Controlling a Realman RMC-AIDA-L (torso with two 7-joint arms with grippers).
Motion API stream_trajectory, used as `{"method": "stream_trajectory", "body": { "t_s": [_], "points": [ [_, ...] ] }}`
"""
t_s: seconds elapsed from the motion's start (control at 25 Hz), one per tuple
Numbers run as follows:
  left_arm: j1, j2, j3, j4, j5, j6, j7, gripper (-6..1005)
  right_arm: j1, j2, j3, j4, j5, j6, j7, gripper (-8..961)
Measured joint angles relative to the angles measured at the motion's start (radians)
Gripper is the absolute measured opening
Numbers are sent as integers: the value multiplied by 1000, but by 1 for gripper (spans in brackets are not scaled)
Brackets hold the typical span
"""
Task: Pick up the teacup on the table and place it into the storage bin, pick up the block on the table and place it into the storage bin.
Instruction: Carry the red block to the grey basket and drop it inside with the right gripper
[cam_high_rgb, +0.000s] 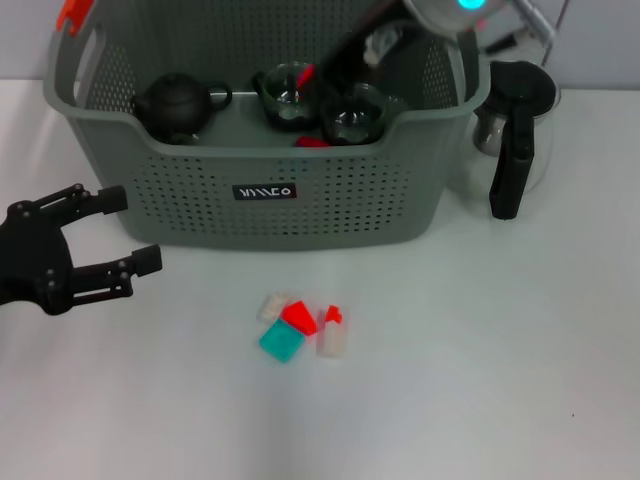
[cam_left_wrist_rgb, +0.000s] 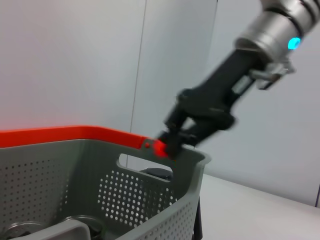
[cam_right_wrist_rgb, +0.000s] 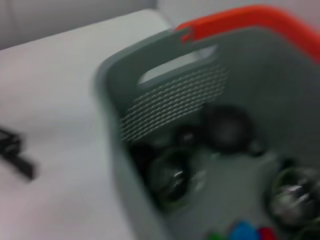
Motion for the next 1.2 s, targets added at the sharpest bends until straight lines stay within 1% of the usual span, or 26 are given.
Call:
{"method": "stream_trajectory", "body": {
  "t_s": [0.12, 0.28, 0.36, 0.56, 0.8, 0.92, 1.0, 1.12, 1.2],
  "points": [
    [-3, 0, 1, 0, 0, -1, -2, 887, 40, -1, 30, 85, -67, 87, -33, 270],
    [-6, 1, 2, 0, 0, -2, -6, 887, 82, -3, 70, 184, -99, 173, -72, 282],
    [-6, 1, 3, 0, 0, -2, -8, 888, 96, -4, 90, 210, -107, 195, -82, 288],
    [-6, 3, 0, 0, 5, 0, -17, 888, 100, -5, 121, 192, -109, 205, -109, 302],
    [-6, 4, 0, 2, 4, 11, -44, 889, 69, -12, 128, 81, -108, 187, -110, 319],
    [-5, 5, 0, 2, 3, 18, -57, 889, 59, -14, 133, 59, -102, 181, -116, 467],
    [-6, 7, 0, 3, 3, 28, -68, 890, 55, -12, 140, 38, -100, 163, -121, 566],
    [-10, 10, 2, 10, 7, 52, -89, 890, 28, -4, 151, -43, -60, 98, -121, 645],
    [-12, 11, 17, 24, 21, 62, -99, 891, -14, -3, 154, -127, 15, 31, -119, 698]
  ]
}}
